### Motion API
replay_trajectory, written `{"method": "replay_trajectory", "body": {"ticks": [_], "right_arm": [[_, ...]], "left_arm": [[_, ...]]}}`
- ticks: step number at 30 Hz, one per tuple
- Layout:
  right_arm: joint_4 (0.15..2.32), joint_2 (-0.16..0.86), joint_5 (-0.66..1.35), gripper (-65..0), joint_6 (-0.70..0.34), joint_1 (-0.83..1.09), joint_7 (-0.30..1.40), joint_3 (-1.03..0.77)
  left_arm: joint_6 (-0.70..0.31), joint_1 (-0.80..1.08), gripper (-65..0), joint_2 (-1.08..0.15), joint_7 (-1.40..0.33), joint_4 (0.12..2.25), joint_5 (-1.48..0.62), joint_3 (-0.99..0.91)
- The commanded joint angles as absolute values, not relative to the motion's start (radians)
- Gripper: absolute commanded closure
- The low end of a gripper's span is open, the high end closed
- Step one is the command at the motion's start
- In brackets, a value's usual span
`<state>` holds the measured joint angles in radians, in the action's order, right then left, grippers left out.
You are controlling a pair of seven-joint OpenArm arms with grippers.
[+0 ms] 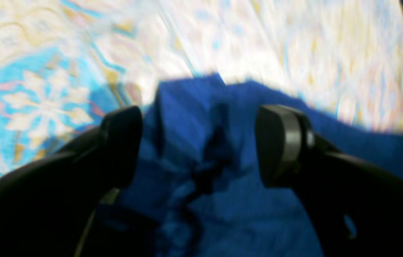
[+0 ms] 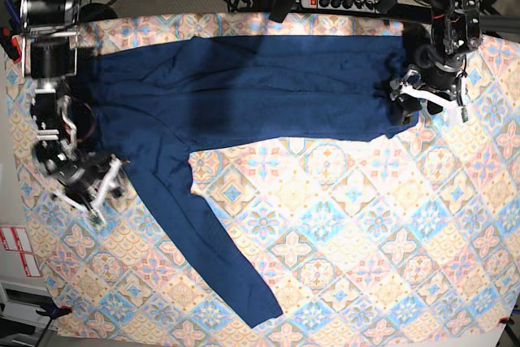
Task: Fold the T-shirt properly
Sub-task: 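Move the right gripper down to the trailing sleeve and grasp it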
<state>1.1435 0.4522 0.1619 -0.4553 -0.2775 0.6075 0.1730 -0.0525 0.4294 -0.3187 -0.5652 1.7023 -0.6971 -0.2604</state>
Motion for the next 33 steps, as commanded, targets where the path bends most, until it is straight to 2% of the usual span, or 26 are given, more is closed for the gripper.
{"method": "replay_trajectory", "body": {"ticks": [1,5,9,21,27,33], "right_arm": [[1.119,0.473,0.173,-25.2,-0.450,-0.354,0.556,0.209],[0.949,0.464,0.173,-25.2,-0.450,-0.496,0.487,0.364],[0.794,0.392,0.173,-25.2,-0.450,-0.584,0.426,0.455],[0.510,0.300,0.171,-25.2,-0.450,-0.739,0.242,0.561],[0.437,0.266,0.082,-25.2,-0.444,-0.759,0.137,0.555],[0.417,0.260,0.021,-25.2,-0.444,-0.765,0.127,0.555]], "left_arm": [[-0.061,0.429,-48.0,-0.308,-0.547,1.722,-0.739,-0.295],[-0.061,0.429,-48.0,-0.246,-0.552,1.722,-0.835,-0.386],[-0.061,0.432,-48.0,-0.237,-0.553,1.722,-0.964,-0.407],[-0.061,0.446,-48.0,-0.236,-0.555,1.722,-1.201,-0.409],[-0.061,0.446,-48.0,-0.236,-0.555,1.722,-1.227,-0.409],[-0.061,0.446,-48.0,-0.236,-0.555,1.722,-1.239,-0.409]]}}
